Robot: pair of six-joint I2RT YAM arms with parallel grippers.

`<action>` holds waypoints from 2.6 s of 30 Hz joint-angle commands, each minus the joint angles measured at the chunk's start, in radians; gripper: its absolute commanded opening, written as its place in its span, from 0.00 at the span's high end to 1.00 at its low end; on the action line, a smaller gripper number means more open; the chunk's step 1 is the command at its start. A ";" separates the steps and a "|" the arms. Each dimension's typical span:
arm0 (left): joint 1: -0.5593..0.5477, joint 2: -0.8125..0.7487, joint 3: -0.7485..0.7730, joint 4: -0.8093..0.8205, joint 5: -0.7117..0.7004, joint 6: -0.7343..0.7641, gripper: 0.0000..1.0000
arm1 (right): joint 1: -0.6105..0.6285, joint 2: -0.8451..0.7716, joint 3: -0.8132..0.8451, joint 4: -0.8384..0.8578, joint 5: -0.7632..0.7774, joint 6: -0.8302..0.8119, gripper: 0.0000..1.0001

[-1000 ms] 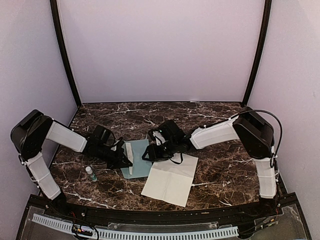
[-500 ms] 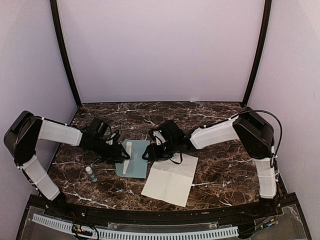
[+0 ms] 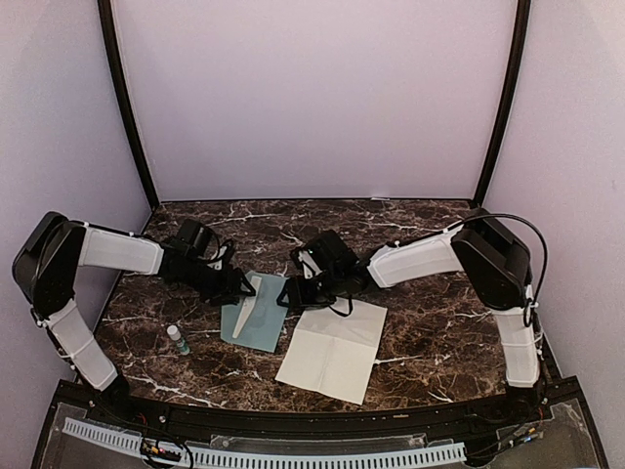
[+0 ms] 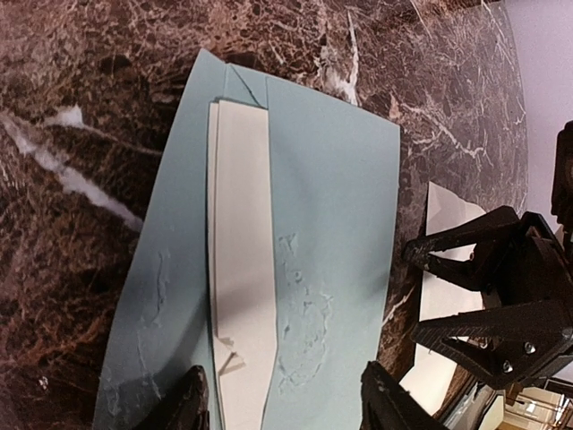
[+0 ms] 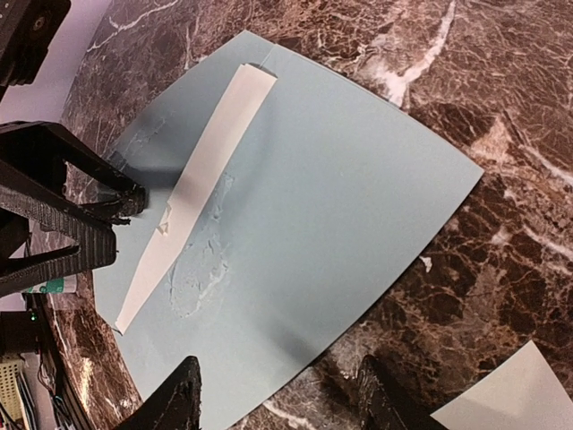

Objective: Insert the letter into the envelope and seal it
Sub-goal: Place the letter in the envelope, then pick up the letter from the center of the board.

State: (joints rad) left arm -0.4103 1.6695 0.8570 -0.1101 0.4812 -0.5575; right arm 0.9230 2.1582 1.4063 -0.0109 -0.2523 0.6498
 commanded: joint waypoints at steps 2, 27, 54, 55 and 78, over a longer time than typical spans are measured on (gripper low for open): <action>0.007 0.047 0.037 0.019 -0.027 0.035 0.42 | -0.004 0.040 0.034 -0.013 0.015 0.017 0.44; 0.003 0.147 0.050 0.106 0.084 0.006 0.40 | -0.004 0.095 0.081 0.007 0.000 0.042 0.44; 0.016 -0.116 0.067 0.028 -0.052 0.058 0.31 | -0.043 -0.334 -0.150 -0.070 0.201 -0.039 0.24; 0.015 -0.130 0.058 0.039 -0.043 0.056 0.31 | -0.044 -0.374 -0.186 -0.086 0.213 -0.035 0.23; -0.311 -0.096 -0.135 0.280 0.063 -0.154 0.34 | -0.003 -0.941 -0.968 0.107 0.173 0.468 0.24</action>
State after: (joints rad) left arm -0.7036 1.5394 0.6922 0.1486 0.5259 -0.7292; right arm 0.9092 1.2110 0.4671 -0.0422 -0.0654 1.0435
